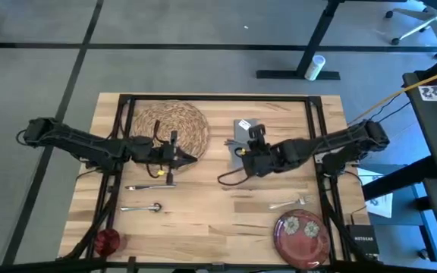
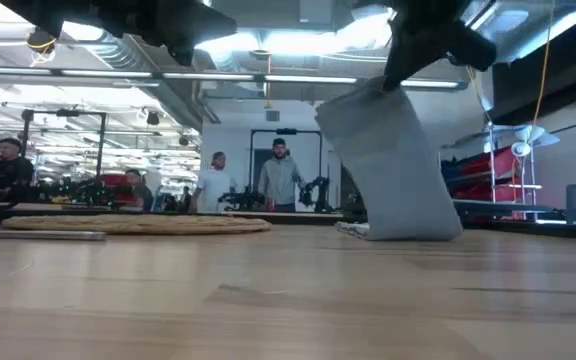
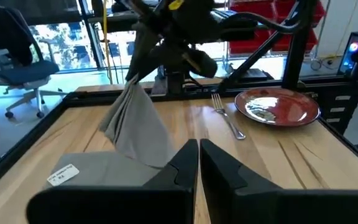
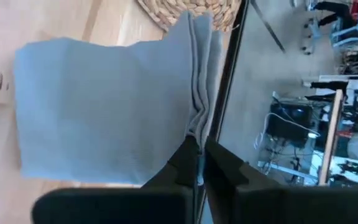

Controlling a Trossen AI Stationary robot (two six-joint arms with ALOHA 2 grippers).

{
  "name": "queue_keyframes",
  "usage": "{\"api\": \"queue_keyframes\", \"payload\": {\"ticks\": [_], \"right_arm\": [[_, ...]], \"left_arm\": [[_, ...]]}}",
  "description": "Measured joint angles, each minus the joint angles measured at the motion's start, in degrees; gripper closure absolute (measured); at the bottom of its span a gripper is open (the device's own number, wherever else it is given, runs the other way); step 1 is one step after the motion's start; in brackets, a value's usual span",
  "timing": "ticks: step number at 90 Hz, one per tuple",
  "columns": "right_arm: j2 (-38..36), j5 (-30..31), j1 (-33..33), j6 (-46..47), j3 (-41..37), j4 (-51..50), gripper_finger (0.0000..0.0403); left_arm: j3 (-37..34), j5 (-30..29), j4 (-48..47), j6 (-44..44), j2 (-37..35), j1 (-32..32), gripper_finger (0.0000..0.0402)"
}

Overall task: Set table place
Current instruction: Fold the gray table napkin

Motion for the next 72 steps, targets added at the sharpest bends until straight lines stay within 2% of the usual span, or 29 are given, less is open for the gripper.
{"api": "queue_keyframes", "payload": {"ticks": [37, 72], "right_arm": [[-0.5, -7.1, -11.0, -7.7, -9.7, 13.6, 0.0403], [-0.5, -14.0, -23.7, -15.1, -14.8, 26.4, 0.0403]], "left_arm": [[0.0, 0.0, 0.0, -0.2, 0.0, 0.0, 0.0402], [0.0, 0.0, 0.0, -0.1, 0.0, 0.0, 0.0402]]}}
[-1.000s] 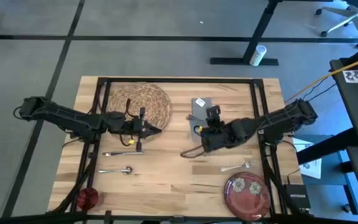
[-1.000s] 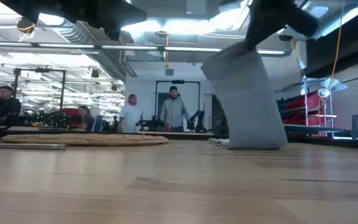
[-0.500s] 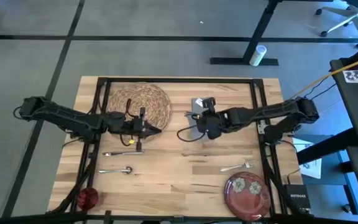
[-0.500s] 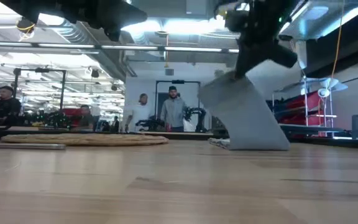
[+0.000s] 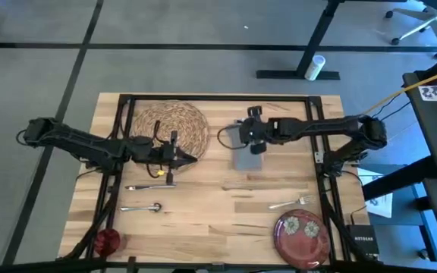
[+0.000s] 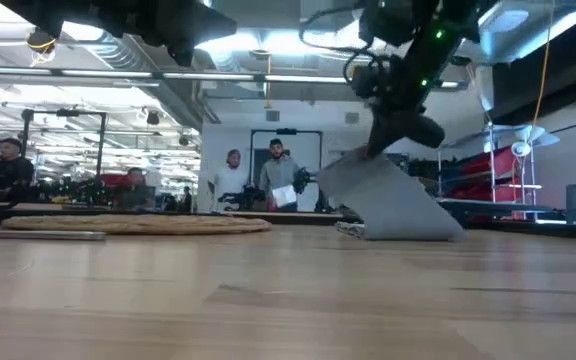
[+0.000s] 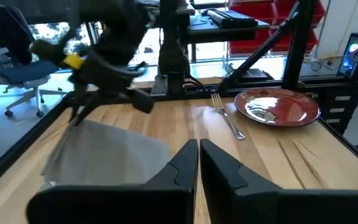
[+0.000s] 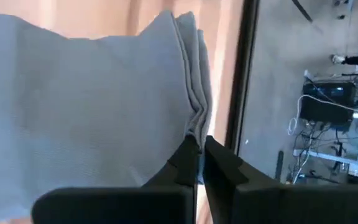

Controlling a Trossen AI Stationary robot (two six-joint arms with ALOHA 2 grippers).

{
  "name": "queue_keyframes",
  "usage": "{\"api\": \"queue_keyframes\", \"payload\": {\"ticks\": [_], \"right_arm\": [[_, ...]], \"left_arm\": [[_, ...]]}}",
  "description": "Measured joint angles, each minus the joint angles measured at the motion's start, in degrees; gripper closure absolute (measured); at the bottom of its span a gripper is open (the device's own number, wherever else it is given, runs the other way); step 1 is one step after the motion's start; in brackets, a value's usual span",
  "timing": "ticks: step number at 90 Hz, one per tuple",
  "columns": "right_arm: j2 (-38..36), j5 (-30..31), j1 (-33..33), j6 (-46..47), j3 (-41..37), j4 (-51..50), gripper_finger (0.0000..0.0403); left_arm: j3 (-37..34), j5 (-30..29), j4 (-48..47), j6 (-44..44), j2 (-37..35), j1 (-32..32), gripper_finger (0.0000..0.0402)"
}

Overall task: Set table place
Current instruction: Fold the gray table napkin

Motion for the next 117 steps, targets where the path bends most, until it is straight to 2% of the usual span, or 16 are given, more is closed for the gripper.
{"api": "queue_keyframes", "payload": {"ticks": [24, 39, 49, 71, 95, 108, 117], "right_arm": [[0.0, -4.7, -6.4, -1.3, -3.7, 4.0, 0.0403], [0.0, -8.6, -7.8, -0.4, -5.7, 6.6, 0.0403], [0.0, -7.6, -7.7, 1.9, -6.1, 7.4, 0.0396], [0.0, -3.5, -7.7, 3.2, -6.2, 6.8, 0.0329], [0.0, -3.3, -7.7, 3.2, -6.2, 6.6, 0.0246], [0.0, -3.8, -8.1, 3.2, -6.2, 5.8, 0.0226], [1.1, -9.2, -10.0, 3.2, -6.2, 5.7, 0.0232]], "left_arm": [[0.0, 0.0, -0.3, 0.0, 0.0, 0.0, 0.0402], [0.0, 0.0, -0.4, 0.0, 0.0, 0.0, 0.0402], [0.0, 0.0, -0.4, -0.1, 0.0, 0.0, 0.0402], [0.0, 0.0, -0.4, -0.2, 0.0, 0.0, 0.0402], [0.0, 0.0, -0.4, -0.2, 0.0, 0.0, 0.0402], [0.0, 0.0, -0.4, -0.2, 0.0, 0.0, 0.0402], [0.0, 0.0, -0.4, -0.2, 0.0, 0.0, 0.0402]]}}
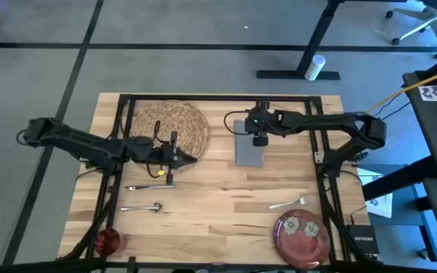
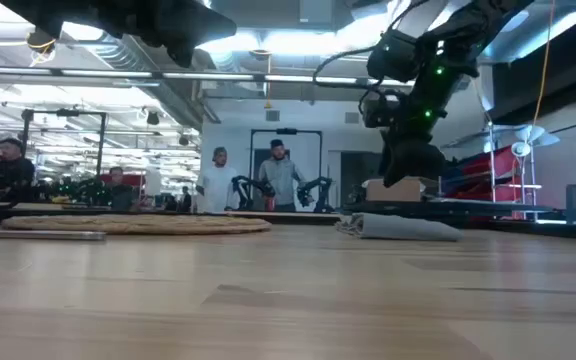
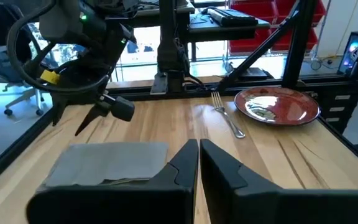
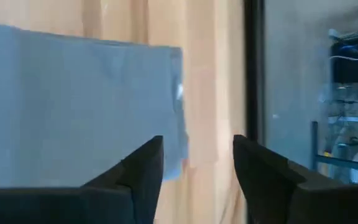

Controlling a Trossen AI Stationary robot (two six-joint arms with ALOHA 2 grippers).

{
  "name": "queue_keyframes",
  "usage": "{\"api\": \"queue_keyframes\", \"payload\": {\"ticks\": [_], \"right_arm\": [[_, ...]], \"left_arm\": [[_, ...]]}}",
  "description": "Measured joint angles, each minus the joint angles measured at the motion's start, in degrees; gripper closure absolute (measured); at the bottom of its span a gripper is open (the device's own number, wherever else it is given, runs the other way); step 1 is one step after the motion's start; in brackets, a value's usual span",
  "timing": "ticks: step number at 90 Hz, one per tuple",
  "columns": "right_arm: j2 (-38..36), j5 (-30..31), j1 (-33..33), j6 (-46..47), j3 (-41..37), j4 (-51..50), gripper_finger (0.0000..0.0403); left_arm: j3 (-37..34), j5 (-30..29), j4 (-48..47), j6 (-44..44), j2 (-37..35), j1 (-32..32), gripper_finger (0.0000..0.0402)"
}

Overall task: Set table place
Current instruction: Fold the gray table napkin

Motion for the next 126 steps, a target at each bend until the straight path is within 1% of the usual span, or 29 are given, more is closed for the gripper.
{"api": "queue_keyframes", "payload": {"ticks": [4, 10, 19, 25, 43, 52, 64, 73, 94, 106, 116, 126], "right_arm": [[0.8, -2.5, -1.0, 0.0, 0.0, -0.2, 0.0239], [2.0, -4.7, -2.4, 0.0, 0.0, 0.5, 0.0248], [3.6, -5.2, -4.9, 0.1, 0.0, 0.7, 0.0252], [4.3, -6.1, -6.7, 0.2, 0.0, 0.6, 0.025], [4.5, -13.9, -11.2, 0.2, 0.0, 2.0, 0.0237], [4.5, -16.4, -13.0, 0.2, 0.0, 2.0, 0.0233], [5.2, -19.5, -14.6, -0.1, 0.0, 1.9, 0.0233], [6.2, -22.6, -14.7, -0.2, 0.0, 3.2, 0.0233], [10.5, -23.2, -14.5, -0.3, 0.0, 5.2, 0.0233], [11.6, -23.3, -14.5, -0.3, 0.0, 6.8, 0.0233], [11.7, -23.4, -14.5, -0.1, 0.1, 8.1, 0.0254], [11.7, -23.4, -14.5, -0.1, 0.5, 8.1, 0.0307]], "left_arm": [[0.0, 0.0, 0.0, -0.2, 0.0, 0.0, 0.0402], [0.0, 0.0, 0.0, -0.4, 0.0, 0.0, 0.0402], [0.0, 0.0, 0.0, -0.4, 0.0, 0.0, 0.0402], [0.0, 0.0, -0.1, -0.4, 0.0, 0.0, 0.0402], [0.0, 0.0, -0.1, 0.0, 0.0, 0.0, 0.0402], [0.0, 0.0, -0.6, 0.0, 0.0, 0.0, 0.0402], [0.0, 0.0, -0.9, -0.3, 0.0, 0.0, 0.0402], [0.0, 0.0, -1.0, -0.2, 0.0, 0.0, 0.0402], [0.0, 0.0, -1.0, -0.4, 0.0, 0.0, 0.0402], [0.0, 0.0, -0.9, -0.4, 0.0, 0.0, 0.0402], [0.0, 0.0, -1.0, -0.4, 0.0, 0.0, 0.0402], [0.0, 0.0, -0.9, -0.4, 0.1, 0.0, 0.0402]]}}
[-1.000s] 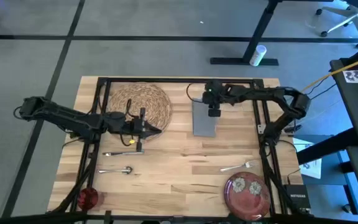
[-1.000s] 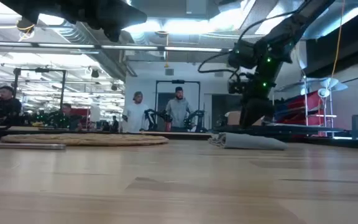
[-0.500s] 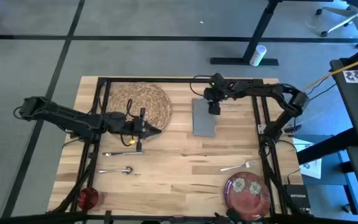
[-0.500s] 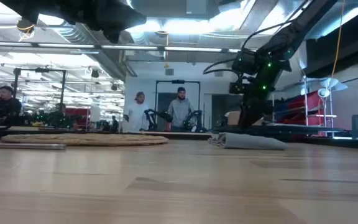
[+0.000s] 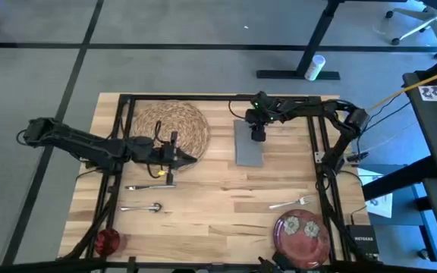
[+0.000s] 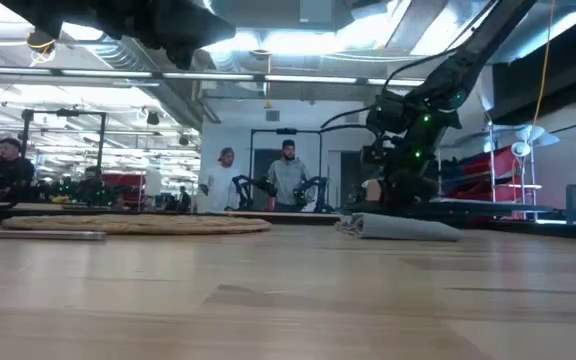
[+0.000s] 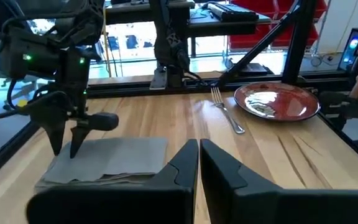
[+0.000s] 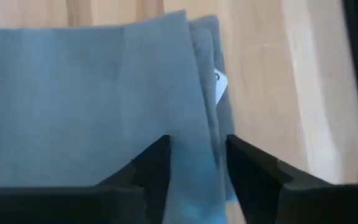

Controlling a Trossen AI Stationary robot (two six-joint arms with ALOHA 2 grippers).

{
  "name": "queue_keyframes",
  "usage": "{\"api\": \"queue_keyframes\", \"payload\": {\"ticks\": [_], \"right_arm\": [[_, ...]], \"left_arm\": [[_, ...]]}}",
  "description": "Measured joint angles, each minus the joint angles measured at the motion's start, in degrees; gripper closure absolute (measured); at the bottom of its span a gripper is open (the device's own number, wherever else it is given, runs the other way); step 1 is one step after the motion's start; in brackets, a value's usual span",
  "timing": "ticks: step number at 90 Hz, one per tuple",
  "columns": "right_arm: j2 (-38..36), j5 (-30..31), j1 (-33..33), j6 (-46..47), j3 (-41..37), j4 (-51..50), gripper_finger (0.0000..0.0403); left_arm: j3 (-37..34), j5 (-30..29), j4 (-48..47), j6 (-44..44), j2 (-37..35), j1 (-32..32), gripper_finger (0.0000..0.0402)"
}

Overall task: Set table place
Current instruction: Fold the gray table napkin

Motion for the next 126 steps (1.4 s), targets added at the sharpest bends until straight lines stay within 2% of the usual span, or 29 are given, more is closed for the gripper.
{"api": "queue_keyframes", "payload": {"ticks": [13, 35, 58, 84, 96, 108, 126], "right_arm": [[0.0, 0.0, 0.0, -0.1, 0.3, 1.0, 0.0391], [0.0, -1.2, 0.0, 0.0, 0.3, 2.7, 0.0401], [0.0, -4.3, 0.1, 0.0, 0.3, 3.2, 0.0393], [0.0, -4.2, 0.0, 0.1, 0.3, 3.4, 0.0295], [0.1, -2.2, 0.0, -0.2, 0.3, 3.4, 0.0268], [0.1, -2.2, 0.0, -0.9, 0.3, 4.3, 0.0272], [0.1, -3.9, -1.2, -1.1, 0.3, 4.3, 0.0321]], "left_arm": [[0.0, 0.0, 0.2, 0.0, 1.0, 0.0, 0.0402], [0.0, 0.0, 0.5, -0.2, 4.0, 0.0, 0.0402], [0.0, 0.0, 1.5, -0.5, 5.3, 0.0, 0.0402], [0.0, 0.0, 2.0, -0.3, 5.3, 0.0, 0.0402], [0.0, 0.0, 2.0, -0.3, 5.3, 0.0, 0.0402], [0.0, 0.0, 2.1, -0.3, 5.3, 0.1, 0.0402], [0.0, 0.0, 2.0, -0.3, 5.3, 0.1, 0.0402]]}}
